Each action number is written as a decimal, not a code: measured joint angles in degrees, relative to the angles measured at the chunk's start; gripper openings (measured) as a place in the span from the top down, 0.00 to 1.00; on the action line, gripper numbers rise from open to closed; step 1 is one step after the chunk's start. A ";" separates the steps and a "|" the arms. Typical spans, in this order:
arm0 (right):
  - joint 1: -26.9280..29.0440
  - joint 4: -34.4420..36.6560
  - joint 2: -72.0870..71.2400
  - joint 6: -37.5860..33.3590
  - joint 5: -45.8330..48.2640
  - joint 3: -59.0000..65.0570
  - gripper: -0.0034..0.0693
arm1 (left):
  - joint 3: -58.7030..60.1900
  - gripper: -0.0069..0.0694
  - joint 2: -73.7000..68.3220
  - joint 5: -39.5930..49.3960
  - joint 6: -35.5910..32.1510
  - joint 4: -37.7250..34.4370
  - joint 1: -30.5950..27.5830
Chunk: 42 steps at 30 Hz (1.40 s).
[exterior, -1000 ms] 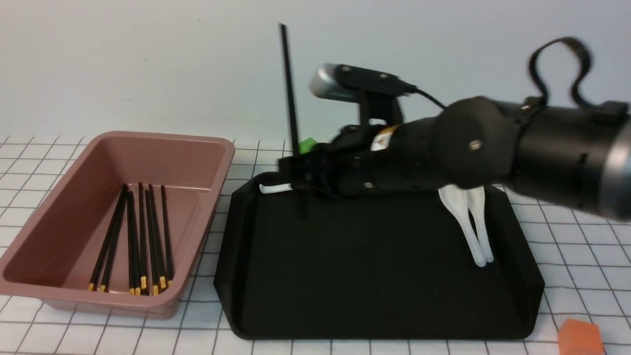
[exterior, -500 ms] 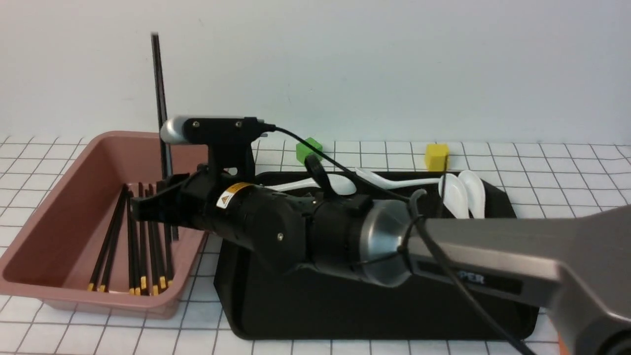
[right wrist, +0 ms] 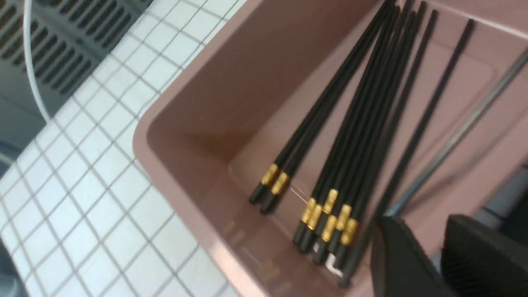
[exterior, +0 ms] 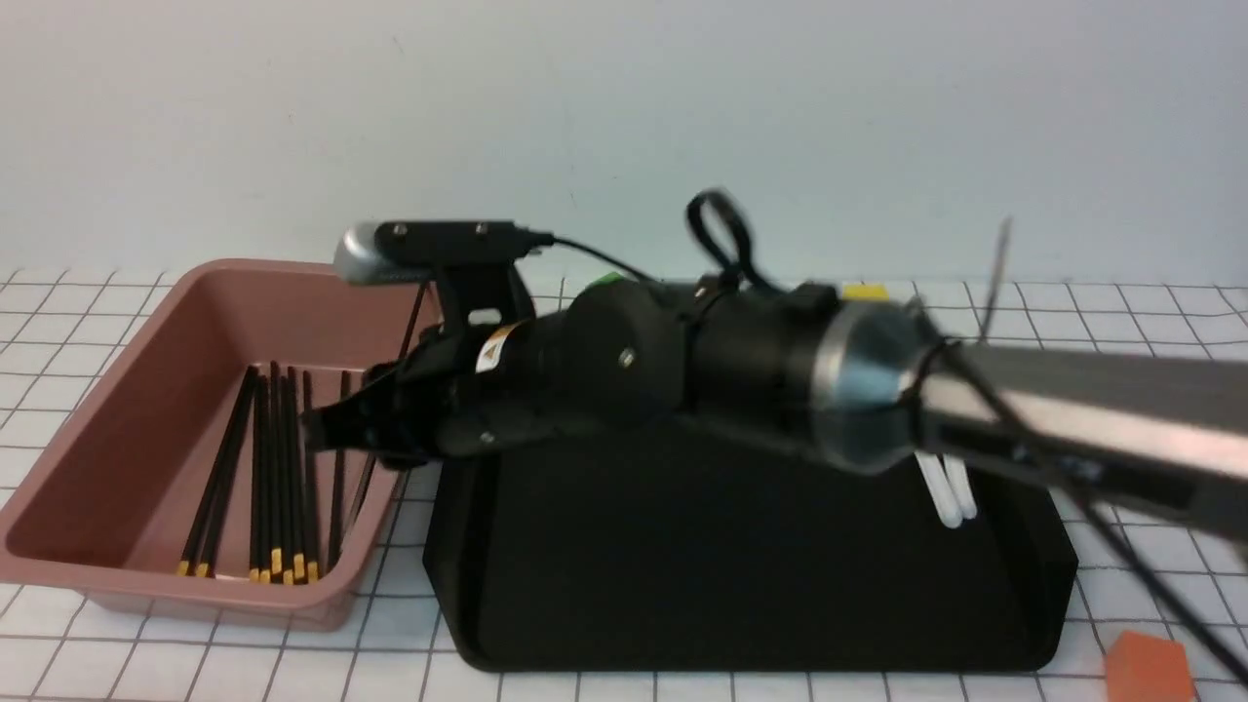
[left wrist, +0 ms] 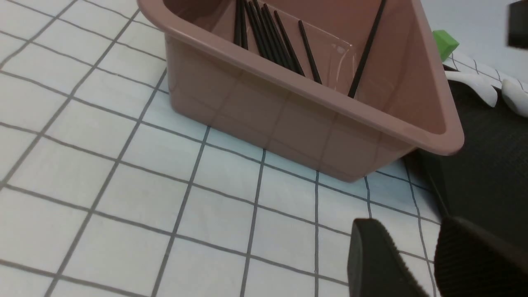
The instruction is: On white black tablecloth take chopsticks from black tray and put them in box.
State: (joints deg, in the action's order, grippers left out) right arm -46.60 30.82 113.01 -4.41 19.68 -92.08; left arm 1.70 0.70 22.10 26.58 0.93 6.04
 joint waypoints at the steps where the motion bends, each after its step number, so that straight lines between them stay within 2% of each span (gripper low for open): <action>1: 0.36 -0.40 -0.85 -0.43 1.77 0.00 0.73 | 0.00 0.60 0.00 0.00 0.00 0.00 0.00; 2: 2.04 -2.14 -4.84 -1.31 6.19 -0.05 0.80 | 0.00 0.60 0.00 0.00 0.00 0.00 0.00; 5: 4.33 -5.10 -10.47 -2.92 11.75 -0.17 0.89 | 0.00 0.60 0.00 0.00 0.00 0.00 0.00; 9: 6.36 -8.65 -15.39 -3.73 13.88 -0.59 0.97 | 0.00 0.60 0.00 0.00 0.00 0.00 0.00; 13: 6.84 -9.33 -15.69 -3.73 18.44 -0.64 0.97 | 0.00 0.60 0.00 0.00 0.00 0.00 0.00; 17: 6.84 -10.93 -16.45 -3.74 28.88 -0.55 0.97 | 0.00 0.60 0.00 0.00 0.00 0.00 0.00; 23: 6.84 -17.01 -23.37 -2.89 39.48 -0.55 0.97 | 0.00 0.60 0.00 0.00 0.00 0.00 0.00; 26: 6.84 -21.68 -31.55 0.57 42.69 1.14 0.97 | 0.00 0.60 0.00 0.00 0.00 0.00 0.00; 34: 6.84 -30.38 -51.96 8.29 40.36 15.07 0.96 | 0.00 0.60 0.00 0.00 0.00 0.00 0.00; 36: 6.84 -32.40 -60.43 10.00 34.14 25.37 0.96 | 0.00 0.60 0.00 0.00 0.00 0.00 0.00; 42: 6.84 -31.73 -75.63 11.34 16.61 51.48 0.95 | 0.00 0.60 0.00 0.00 0.00 0.00 0.00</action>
State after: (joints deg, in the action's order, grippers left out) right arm -39.76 -0.90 37.38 6.93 36.28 -40.60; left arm 1.70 0.70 22.10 26.58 0.93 6.04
